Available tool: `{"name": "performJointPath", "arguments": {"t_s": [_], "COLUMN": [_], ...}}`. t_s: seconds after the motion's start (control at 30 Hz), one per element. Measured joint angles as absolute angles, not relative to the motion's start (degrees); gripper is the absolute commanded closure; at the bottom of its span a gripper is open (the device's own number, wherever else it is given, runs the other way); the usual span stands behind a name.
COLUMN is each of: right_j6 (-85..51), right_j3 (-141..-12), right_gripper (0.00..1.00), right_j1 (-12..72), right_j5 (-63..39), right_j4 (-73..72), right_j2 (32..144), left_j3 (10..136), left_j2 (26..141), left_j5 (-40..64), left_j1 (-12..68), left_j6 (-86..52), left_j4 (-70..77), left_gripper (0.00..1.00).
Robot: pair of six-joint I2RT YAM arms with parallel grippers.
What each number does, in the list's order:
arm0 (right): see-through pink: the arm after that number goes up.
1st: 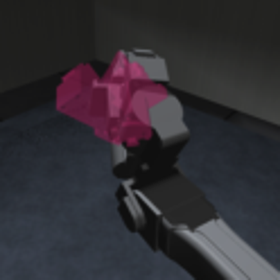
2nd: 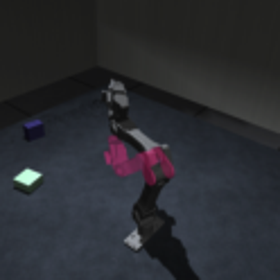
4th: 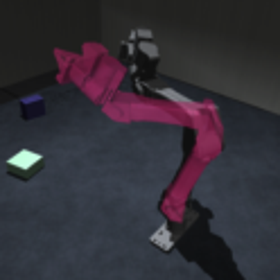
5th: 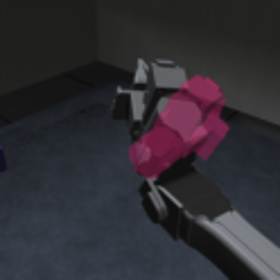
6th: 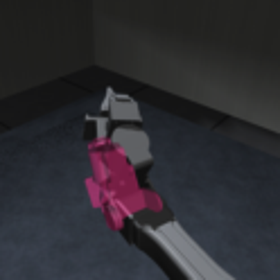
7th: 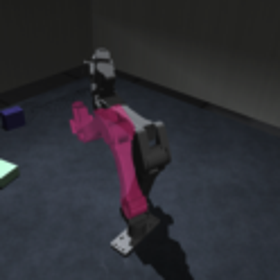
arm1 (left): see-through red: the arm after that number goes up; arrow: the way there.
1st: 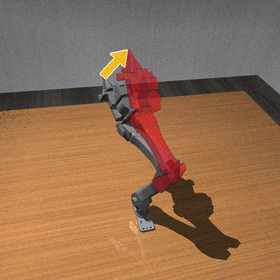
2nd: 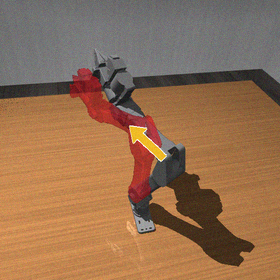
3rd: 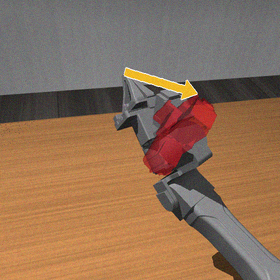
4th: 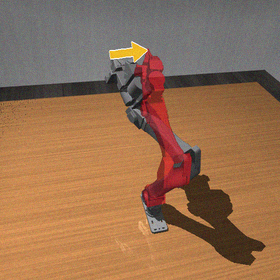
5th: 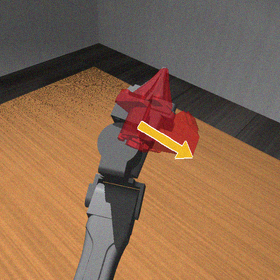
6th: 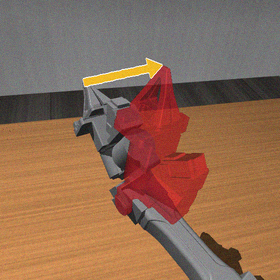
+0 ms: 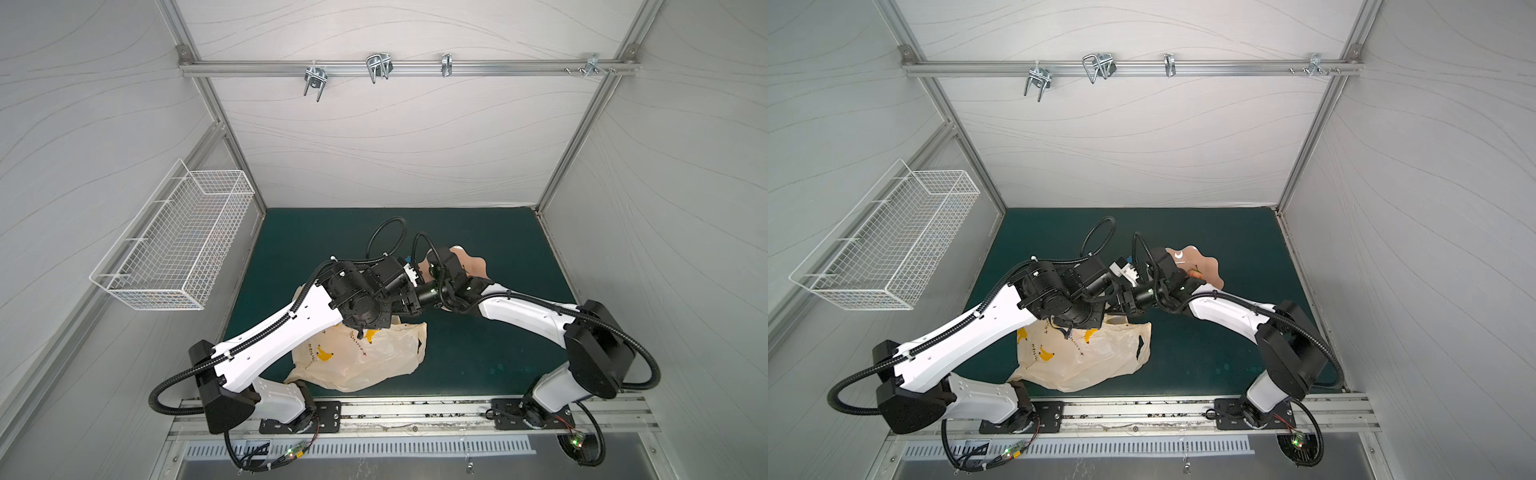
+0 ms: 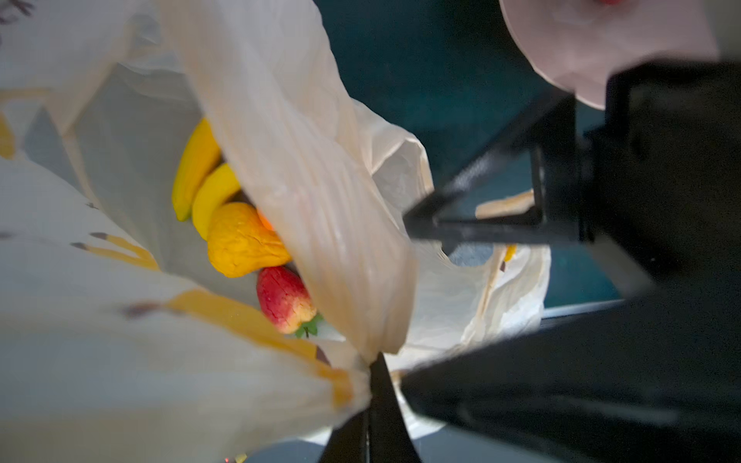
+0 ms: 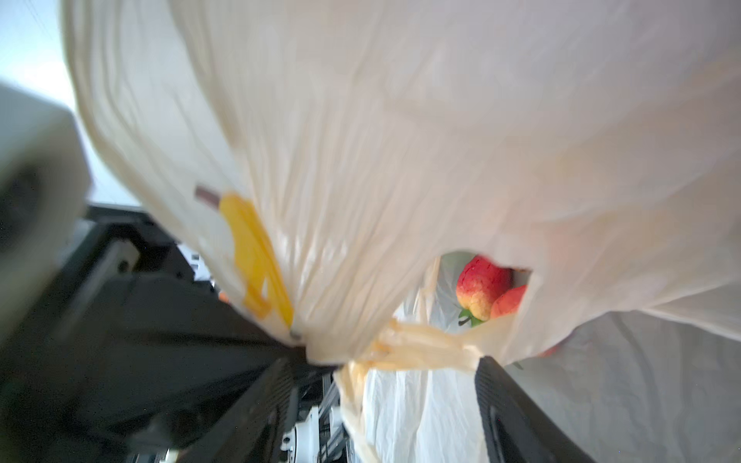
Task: Place the fruits into the plastic bag
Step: Open the plastic bag at the center of the table.
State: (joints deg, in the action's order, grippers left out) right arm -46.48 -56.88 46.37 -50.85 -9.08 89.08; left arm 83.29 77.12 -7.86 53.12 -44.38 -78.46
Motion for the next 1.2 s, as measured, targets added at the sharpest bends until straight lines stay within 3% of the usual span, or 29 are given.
{"name": "performJointPath", "arguments": {"t_s": [0.47,0.57,0.7,0.8,0.93,1.07,1.2], "right_j6": [-50.2,-50.2,-51.2,-51.4,-51.0,-50.4,-49.4], "right_j3": [-56.8,-56.9,-57.2,-59.2,-62.3,-62.8,-62.8], "right_gripper": [0.33,0.4,0.63,0.84,0.96,1.0,1.0], "right_j1": [46.5,48.1,49.0,49.0,47.9,45.9,44.5], "right_j5": [-50.2,-50.3,-50.5,-50.5,-50.2,-49.5,-48.3], "right_j4": [-13.3,-13.3,-13.9,-12.9,-11.7,-10.4,-8.4], "right_j2": [90.1,90.9,92.6,94.1,94.3,94.0,93.7], "left_j3": [83.2,83.2,83.2,83.2,83.1,82.8,82.8], "left_j2": [77.0,77.0,76.9,76.6,75.4,73.3,72.3], "left_j5": [-6.6,-6.6,-6.6,-6.7,-7.7,-9.4,-10.9], "left_j1": [53.3,53.3,53.3,53.3,53.3,53.3,53.3], "left_j6": [-44.2,-44.1,-44.1,-44.0,-44.6,-45.8,-47.4], "left_j4": [-78.4,-78.4,-78.4,-78.5,-78.6,-78.9,-79.1], "left_gripper": [1.0,1.0,0.99,0.87,0.69,0.59,0.55]}}
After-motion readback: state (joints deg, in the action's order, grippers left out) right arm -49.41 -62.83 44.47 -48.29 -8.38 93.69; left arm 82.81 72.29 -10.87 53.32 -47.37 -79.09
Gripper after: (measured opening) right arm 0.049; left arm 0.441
